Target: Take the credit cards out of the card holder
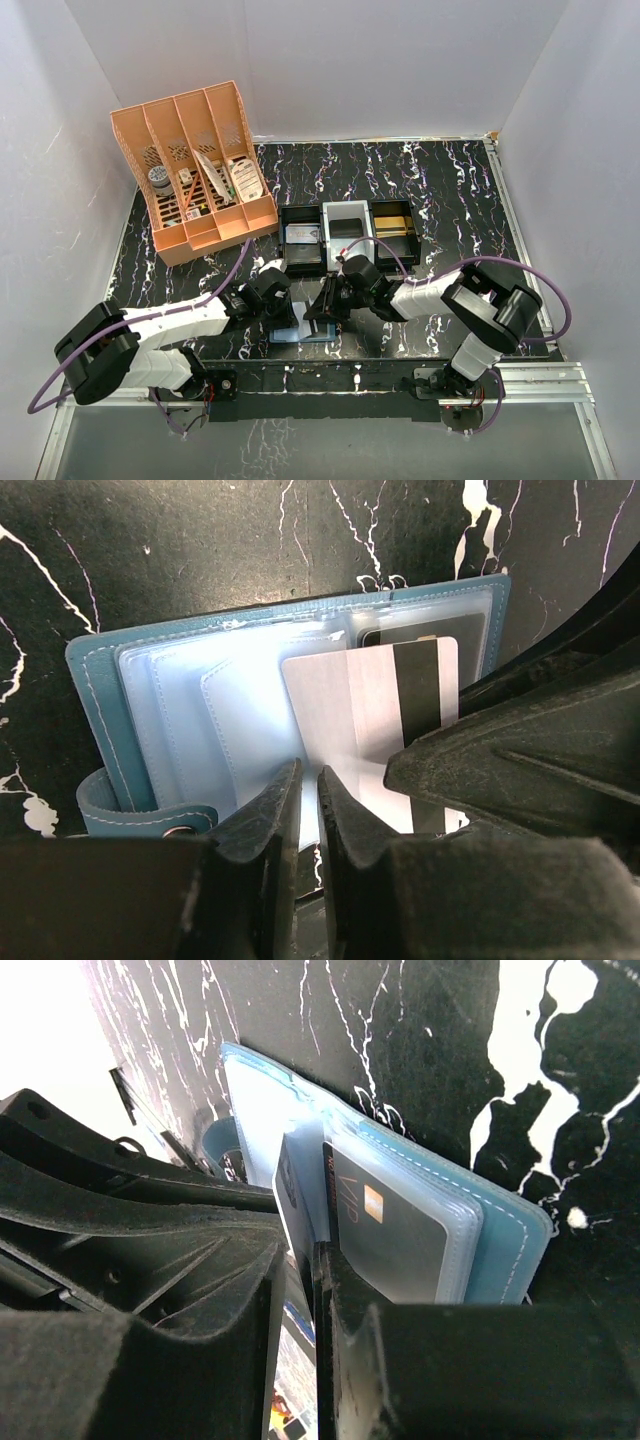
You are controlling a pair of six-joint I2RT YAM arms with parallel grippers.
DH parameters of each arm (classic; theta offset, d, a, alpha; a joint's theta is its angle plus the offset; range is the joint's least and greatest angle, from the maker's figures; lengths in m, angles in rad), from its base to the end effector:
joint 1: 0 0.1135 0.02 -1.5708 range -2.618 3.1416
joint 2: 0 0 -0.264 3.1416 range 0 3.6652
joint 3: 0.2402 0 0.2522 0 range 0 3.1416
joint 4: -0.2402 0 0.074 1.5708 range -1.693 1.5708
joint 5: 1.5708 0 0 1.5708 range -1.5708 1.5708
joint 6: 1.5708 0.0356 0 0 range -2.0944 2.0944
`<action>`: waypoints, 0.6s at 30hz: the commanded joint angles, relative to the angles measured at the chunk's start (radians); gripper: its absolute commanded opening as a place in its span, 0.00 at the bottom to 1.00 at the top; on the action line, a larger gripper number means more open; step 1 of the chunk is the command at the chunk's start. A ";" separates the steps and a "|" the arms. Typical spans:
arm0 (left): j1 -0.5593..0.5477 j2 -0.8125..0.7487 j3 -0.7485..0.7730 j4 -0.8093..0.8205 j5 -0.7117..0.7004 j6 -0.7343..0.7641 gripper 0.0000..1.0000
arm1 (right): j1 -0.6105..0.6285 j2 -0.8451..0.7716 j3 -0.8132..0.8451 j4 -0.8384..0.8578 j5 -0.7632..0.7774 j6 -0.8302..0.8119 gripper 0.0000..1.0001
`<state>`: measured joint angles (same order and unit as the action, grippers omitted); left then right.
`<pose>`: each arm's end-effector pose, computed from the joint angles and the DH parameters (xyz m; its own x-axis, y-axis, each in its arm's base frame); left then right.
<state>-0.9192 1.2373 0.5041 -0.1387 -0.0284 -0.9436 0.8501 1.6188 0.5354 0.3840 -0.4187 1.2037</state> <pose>0.1380 -0.1793 0.1597 -0.9070 -0.1453 -0.3952 0.0840 0.8571 -0.5082 0.1752 0.2214 0.1203 -0.9848 0.1710 -0.0304 0.0765 0.5839 0.8082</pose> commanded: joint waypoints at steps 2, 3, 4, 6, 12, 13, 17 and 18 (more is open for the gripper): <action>-0.001 0.014 -0.014 -0.046 0.011 -0.011 0.11 | 0.017 -0.005 0.043 -0.031 0.046 -0.010 0.13; -0.001 0.011 -0.015 -0.047 0.009 -0.012 0.11 | 0.017 -0.006 0.045 -0.034 0.047 -0.014 0.12; -0.001 0.008 -0.015 -0.048 0.007 -0.012 0.11 | 0.018 -0.003 0.048 -0.034 0.042 -0.018 0.12; -0.001 0.004 -0.013 -0.052 0.000 -0.013 0.11 | 0.017 0.007 0.051 -0.032 0.030 -0.023 0.10; -0.002 0.002 -0.002 -0.072 -0.013 -0.009 0.11 | 0.019 -0.001 0.044 -0.014 0.028 -0.025 0.00; -0.001 0.001 0.004 -0.082 -0.019 -0.009 0.11 | 0.019 -0.007 0.046 -0.020 0.029 -0.030 0.00; -0.001 -0.016 0.016 -0.111 -0.050 -0.010 0.12 | 0.019 -0.056 0.069 -0.114 0.073 -0.064 0.00; -0.001 -0.024 0.019 -0.118 -0.059 -0.013 0.13 | 0.018 -0.068 0.081 -0.144 0.088 -0.078 0.00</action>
<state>-0.9192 1.2369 0.5102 -0.1566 -0.0406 -0.9543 0.8639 1.6157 0.5564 0.3153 -0.3874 1.1721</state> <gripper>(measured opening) 0.118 0.010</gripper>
